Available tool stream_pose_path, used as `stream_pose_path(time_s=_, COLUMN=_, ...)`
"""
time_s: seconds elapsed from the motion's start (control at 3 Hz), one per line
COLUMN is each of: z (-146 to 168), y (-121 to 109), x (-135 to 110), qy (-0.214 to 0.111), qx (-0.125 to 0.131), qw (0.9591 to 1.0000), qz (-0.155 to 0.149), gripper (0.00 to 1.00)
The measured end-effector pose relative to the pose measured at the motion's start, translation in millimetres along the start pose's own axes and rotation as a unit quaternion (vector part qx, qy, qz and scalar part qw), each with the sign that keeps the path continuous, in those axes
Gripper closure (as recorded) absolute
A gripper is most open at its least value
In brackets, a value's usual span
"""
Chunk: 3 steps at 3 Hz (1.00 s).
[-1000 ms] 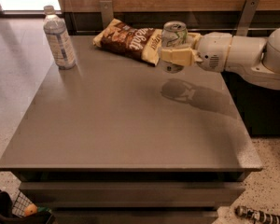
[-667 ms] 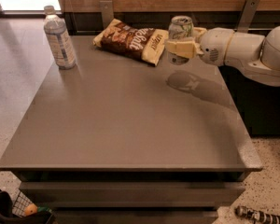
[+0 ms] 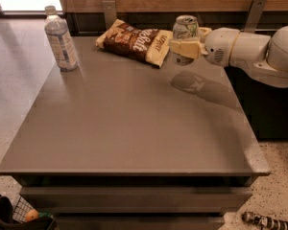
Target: Move 7up can near brown chip bag
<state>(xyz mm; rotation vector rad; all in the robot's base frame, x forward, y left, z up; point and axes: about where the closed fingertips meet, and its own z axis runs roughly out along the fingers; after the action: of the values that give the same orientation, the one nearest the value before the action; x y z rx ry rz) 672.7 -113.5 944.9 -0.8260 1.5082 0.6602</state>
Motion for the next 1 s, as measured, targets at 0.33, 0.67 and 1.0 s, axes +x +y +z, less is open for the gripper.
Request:
stream_pose_path(time_s=0.33, z=4.5, y=-45.0, x=8.2, qy=0.017, qx=0.041, qw=0.999, qz=0.003, gripper=1.0)
stream_pose_path(time_s=0.67, z=3.1, y=-84.3, x=20.0, qy=0.021, qx=0.066, qw=0.9974, qz=0.015, gripper=1.0)
stream_pose_path(time_s=1.0, z=2.2, y=-115.8, x=38.1, qy=0.017, qx=0.085, qw=0.9957, qz=0.035, gripper=1.0)
